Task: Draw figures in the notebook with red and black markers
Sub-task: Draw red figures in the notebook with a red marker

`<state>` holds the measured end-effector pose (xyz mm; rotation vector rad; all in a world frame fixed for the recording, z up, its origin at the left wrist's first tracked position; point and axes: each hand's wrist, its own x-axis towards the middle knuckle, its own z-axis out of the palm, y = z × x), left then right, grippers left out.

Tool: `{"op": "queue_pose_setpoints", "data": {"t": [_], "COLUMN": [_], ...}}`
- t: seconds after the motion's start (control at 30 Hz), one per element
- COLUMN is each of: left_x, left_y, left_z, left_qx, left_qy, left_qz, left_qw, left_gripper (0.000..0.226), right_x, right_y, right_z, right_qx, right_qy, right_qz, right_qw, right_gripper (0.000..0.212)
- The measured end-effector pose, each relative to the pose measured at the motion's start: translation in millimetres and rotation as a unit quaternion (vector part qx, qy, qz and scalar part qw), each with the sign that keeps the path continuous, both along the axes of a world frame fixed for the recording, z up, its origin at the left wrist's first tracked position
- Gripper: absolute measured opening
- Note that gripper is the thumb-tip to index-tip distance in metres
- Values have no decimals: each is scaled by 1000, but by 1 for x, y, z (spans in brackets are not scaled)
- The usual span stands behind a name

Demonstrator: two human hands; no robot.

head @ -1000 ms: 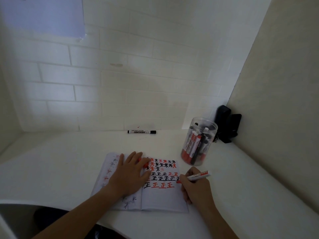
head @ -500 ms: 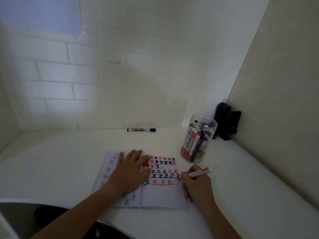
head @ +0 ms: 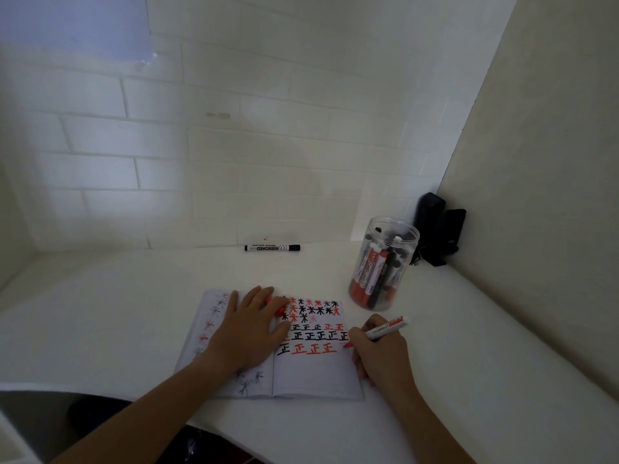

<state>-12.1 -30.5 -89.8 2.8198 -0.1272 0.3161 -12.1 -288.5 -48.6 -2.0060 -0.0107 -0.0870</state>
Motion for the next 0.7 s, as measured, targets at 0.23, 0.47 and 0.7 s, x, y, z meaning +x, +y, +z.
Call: {"op": "queue_pose_setpoints", "data": {"t": [0.23,0.47,0.7], "left_x": [0,-1,-1], "left_y": [0,0,-1], "left_z": [0,0,2], "left_qx": [5,1,-4], "left_qy": [3,1,5], "left_qz": [1,1,0], "left_qw": [1000,1000,1000], "left_gripper": [68,68,69], "right_x": [0,1,-1], "right_y": [-1,0,1], "right_z": [-2,-5,0], "right_qx": [-1,9,4], "right_qy": [2,-3,11], "right_qz": [-10,27,37], "right_qw": [1000,1000,999], "right_gripper": [25,28,30]}}
